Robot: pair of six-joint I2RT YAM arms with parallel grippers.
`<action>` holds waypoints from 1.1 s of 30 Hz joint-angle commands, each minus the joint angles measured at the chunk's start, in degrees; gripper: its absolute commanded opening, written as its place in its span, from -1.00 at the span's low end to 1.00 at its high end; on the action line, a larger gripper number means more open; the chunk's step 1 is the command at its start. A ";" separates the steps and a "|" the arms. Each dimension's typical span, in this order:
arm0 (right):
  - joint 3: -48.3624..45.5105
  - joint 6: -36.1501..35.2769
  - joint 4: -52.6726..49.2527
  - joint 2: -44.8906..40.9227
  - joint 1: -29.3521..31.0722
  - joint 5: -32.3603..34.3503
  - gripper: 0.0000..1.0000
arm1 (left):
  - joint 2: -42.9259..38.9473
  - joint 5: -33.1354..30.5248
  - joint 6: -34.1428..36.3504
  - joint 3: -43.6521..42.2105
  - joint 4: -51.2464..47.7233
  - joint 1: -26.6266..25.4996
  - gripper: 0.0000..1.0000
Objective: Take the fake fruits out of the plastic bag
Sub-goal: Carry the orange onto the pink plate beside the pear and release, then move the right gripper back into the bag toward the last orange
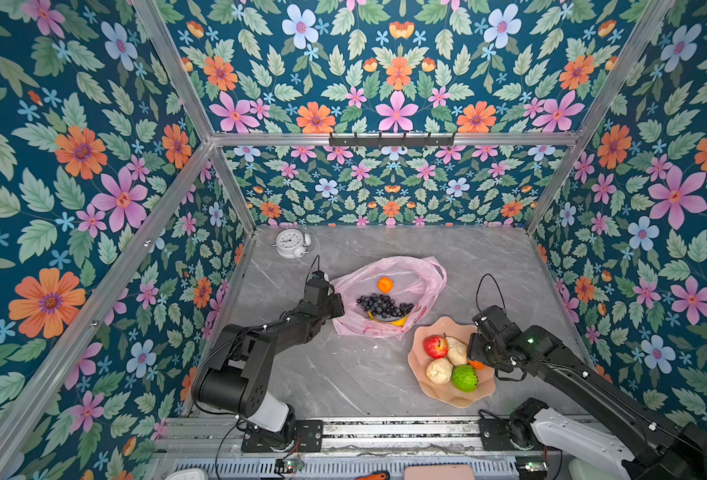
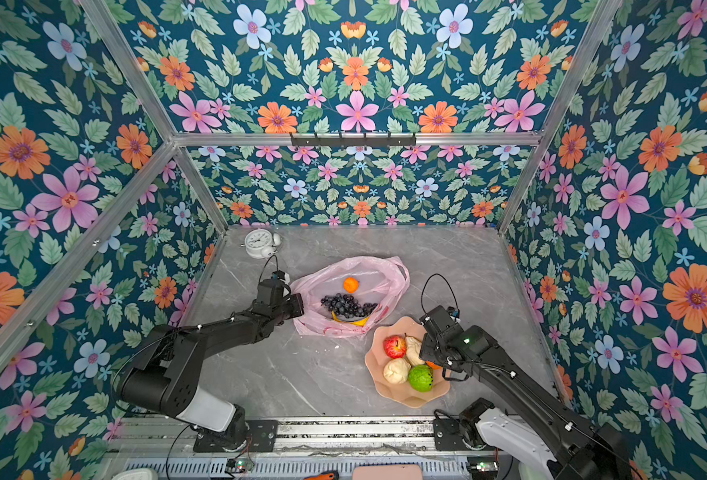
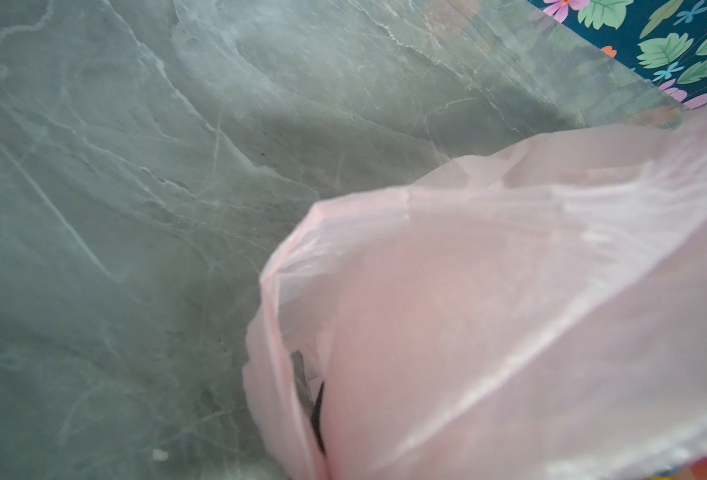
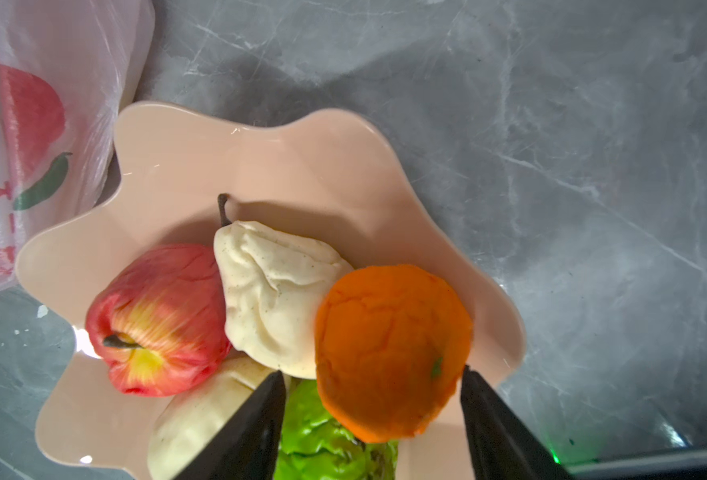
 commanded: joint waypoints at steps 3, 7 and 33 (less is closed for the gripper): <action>-0.32 0.05 2.94 1.73 0.10 -1.59 0.36 | 0.12 0.91 1.01 0.66 0.03 0.00 -0.95; 0.55 -0.44 1.75 1.12 0.08 0.23 0.36 | 0.61 2.00 1.18 0.94 0.29 -0.21 -0.95; 31.03 -1.55 24.63 31.05 3.76 -8.17 0.38 | 0.02 -7.29 4.61 3.34 -3.75 -6.33 -0.96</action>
